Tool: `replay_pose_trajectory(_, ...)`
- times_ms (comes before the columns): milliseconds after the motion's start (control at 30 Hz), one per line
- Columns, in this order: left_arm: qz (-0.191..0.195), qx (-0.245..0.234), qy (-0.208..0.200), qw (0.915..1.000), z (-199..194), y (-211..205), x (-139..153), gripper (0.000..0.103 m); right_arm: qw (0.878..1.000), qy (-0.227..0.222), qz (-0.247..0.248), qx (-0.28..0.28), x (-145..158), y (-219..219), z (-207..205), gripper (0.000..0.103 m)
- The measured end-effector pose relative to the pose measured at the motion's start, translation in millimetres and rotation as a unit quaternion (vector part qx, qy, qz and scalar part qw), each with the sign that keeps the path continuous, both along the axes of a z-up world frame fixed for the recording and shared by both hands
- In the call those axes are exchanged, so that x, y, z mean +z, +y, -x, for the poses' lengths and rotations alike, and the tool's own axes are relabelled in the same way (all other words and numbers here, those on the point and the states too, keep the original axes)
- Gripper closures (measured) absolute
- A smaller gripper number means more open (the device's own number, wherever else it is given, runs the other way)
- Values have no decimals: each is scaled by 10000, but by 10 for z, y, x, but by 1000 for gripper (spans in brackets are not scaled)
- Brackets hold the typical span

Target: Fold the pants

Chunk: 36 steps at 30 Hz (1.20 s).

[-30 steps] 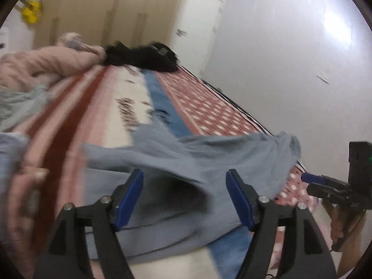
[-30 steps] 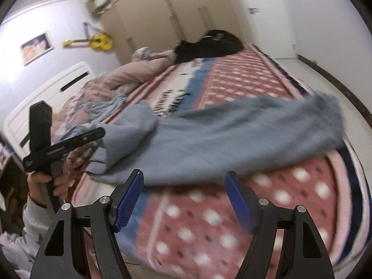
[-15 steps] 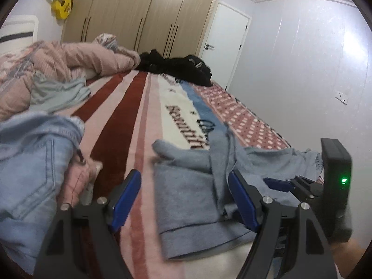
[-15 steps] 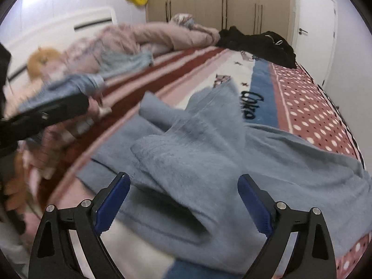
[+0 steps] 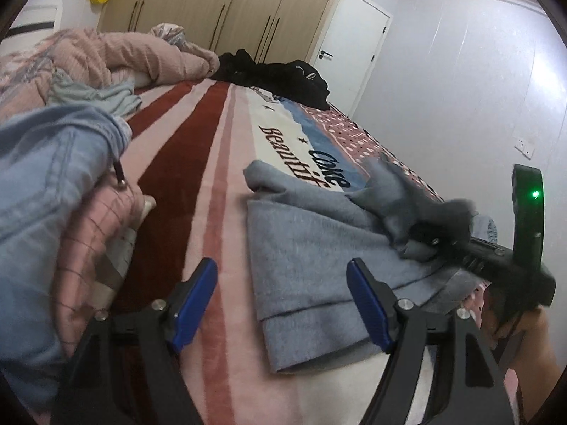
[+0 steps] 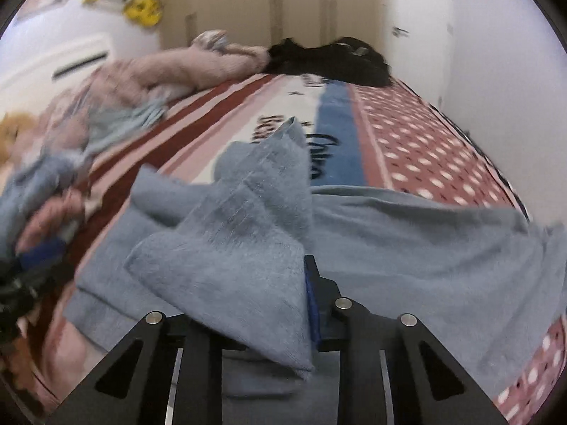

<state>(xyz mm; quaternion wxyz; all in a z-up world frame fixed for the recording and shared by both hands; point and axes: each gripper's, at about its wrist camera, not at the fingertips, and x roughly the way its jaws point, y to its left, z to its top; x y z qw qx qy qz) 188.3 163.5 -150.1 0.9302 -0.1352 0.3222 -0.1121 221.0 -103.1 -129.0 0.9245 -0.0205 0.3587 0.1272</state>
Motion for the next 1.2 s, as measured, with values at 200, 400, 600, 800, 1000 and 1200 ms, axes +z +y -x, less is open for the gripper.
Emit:
replay_pose_trajectory(200, -137, -165, 103, 9997, 11, -92, -39, 33, 9936, 360, -791, -725, 32, -719, -60, 85)
replay_pose_trajectory(400, -277, -277, 178, 9991, -4, -206, -70, 33, 9877, 574, -1300, -646, 10, -1118, -1, 48)
replay_pose_trajectory(600, -563, -281, 328, 9975, -46, -309, -92, 35, 9936, 149, -1112, -108, 172, -845, 62, 22)
replay_pose_trajectory(800, -941, -182, 411, 9945, -22, -338, -102, 60, 9933, 12, -954, 651, 203, -466, 91, 22)
replay_pose_trajectory(1000, -881, -155, 519, 9946, -13, -254, -155, 66, 9968, 184, -371, 680, 184, -252, 28, 18)
replay_pose_trajectory(1200, -819, -144, 500, 9953, 53, -200, -147, 66, 9984, 485, 215, 201, -68, -236, -89, 82)
